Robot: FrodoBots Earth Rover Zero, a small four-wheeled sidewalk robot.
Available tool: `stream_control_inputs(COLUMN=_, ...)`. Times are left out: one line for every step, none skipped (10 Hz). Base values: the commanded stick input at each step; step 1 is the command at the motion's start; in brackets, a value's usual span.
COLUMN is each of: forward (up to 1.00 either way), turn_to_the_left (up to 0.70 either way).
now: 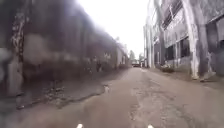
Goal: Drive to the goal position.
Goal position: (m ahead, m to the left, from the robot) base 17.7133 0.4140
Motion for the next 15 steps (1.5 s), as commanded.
stream_control_inputs(forward=1.0, turn_to_the_left=-0.33)
stream_control_inputs(forward=1.0, turn_to_the_left=-0.33)
stream_control_inputs(forward=1.0, turn_to_the_left=-0.33)
stream_control_inputs(forward=1.0, turn_to_the_left=0.07)
stream_control_inputs(forward=1.0, turn_to_the_left=0.07)
stream_control_inputs(forward=1.0, turn_to_the_left=0.07)
stream_control_inputs(forward=1.0, turn_to_the_left=0.07)
stream_control_inputs(forward=1.0, turn_to_the_left=0.07)
stream_control_inputs(forward=1.0, turn_to_the_left=0.07)
stream_control_inputs(forward=1.0, turn_to_the_left=0.07)
stream_control_inputs(forward=1.0, turn_to_the_left=0.07)
stream_control_inputs(forward=1.0, turn_to_the_left=0.07)
stream_control_inputs(forward=1.0, turn_to_the_left=0.07)
stream_control_inputs(forward=1.0, turn_to_the_left=0.07)
stream_control_inputs(forward=1.0, turn_to_the_left=0.07)
